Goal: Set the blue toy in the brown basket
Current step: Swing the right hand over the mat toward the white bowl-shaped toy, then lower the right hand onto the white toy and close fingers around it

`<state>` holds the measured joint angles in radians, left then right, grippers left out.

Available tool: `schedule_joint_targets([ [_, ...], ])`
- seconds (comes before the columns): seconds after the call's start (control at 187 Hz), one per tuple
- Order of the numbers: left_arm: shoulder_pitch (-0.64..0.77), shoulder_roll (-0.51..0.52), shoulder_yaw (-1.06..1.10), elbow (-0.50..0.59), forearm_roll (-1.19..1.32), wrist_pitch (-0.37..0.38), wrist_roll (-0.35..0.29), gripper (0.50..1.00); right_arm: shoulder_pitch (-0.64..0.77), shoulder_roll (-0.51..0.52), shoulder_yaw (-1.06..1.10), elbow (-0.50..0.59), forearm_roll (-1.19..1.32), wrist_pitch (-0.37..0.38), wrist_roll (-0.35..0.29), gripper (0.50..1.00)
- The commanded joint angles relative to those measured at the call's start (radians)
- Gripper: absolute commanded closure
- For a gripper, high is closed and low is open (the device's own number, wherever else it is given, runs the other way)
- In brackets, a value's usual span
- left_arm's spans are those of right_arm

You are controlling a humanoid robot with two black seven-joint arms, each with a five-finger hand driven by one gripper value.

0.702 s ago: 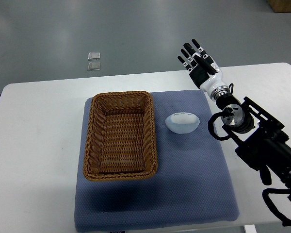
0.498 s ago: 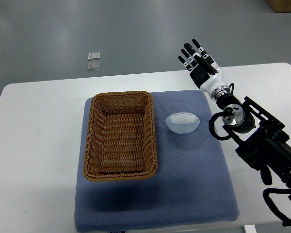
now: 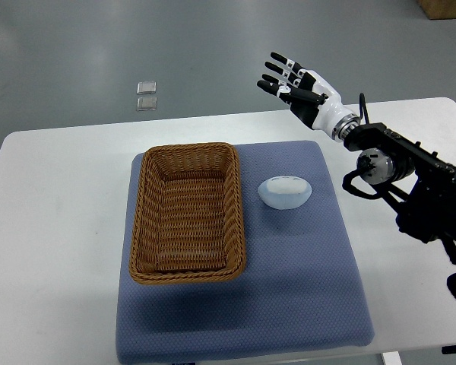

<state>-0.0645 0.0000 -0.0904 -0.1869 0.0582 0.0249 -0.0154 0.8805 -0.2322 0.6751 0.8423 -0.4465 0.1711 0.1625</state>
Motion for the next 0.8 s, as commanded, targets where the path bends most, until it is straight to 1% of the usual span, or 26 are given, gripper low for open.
schedule_joint_targets([
  [0.0,0.0,0.0,0.0,-0.002,0.0,0.0,0.0,0.5,0.156,-0.104,-0.235,0.049,-0.136,0.036,-0.041,0.589],
  [0.113,0.0,0.0,0.001,-0.002,0.0,0.0,0.0,0.5,0.364,-0.15,-0.555,0.06,-0.218,0.094,-0.075,0.589],
  [0.214,0.0,0.0,0.001,-0.002,0.0,-0.002,0.0,0.5,0.554,-0.154,-0.842,0.1,-0.265,0.157,-0.135,0.589],
  [0.311,0.0,0.0,0.001,-0.002,0.0,-0.002,0.0,0.5,0.687,-0.141,-1.023,0.149,-0.274,0.214,-0.17,0.589],
  [0.375,0.0,0.0,0.001,-0.002,0.0,-0.002,0.0,0.5,0.748,-0.119,-1.088,0.181,-0.274,0.238,-0.195,0.589],
  [0.45,0.0,0.0,0.0,-0.002,0.0,-0.002,0.0,0.5,0.791,-0.105,-1.129,0.224,-0.276,0.234,-0.219,0.589],
  [0.574,0.0,0.0,0.0,-0.002,0.0,-0.002,0.0,0.5,0.824,-0.116,-1.151,0.291,-0.276,0.232,-0.222,0.591],
  [0.691,0.0,0.0,0.0,-0.002,0.0,-0.002,0.0,0.5,0.824,-0.118,-1.171,0.302,-0.278,0.228,-0.222,0.591],
  [0.793,0.0,0.0,0.0,-0.002,0.0,-0.002,0.0,0.5,0.808,-0.108,-1.184,0.302,-0.296,0.194,-0.222,0.591],
])
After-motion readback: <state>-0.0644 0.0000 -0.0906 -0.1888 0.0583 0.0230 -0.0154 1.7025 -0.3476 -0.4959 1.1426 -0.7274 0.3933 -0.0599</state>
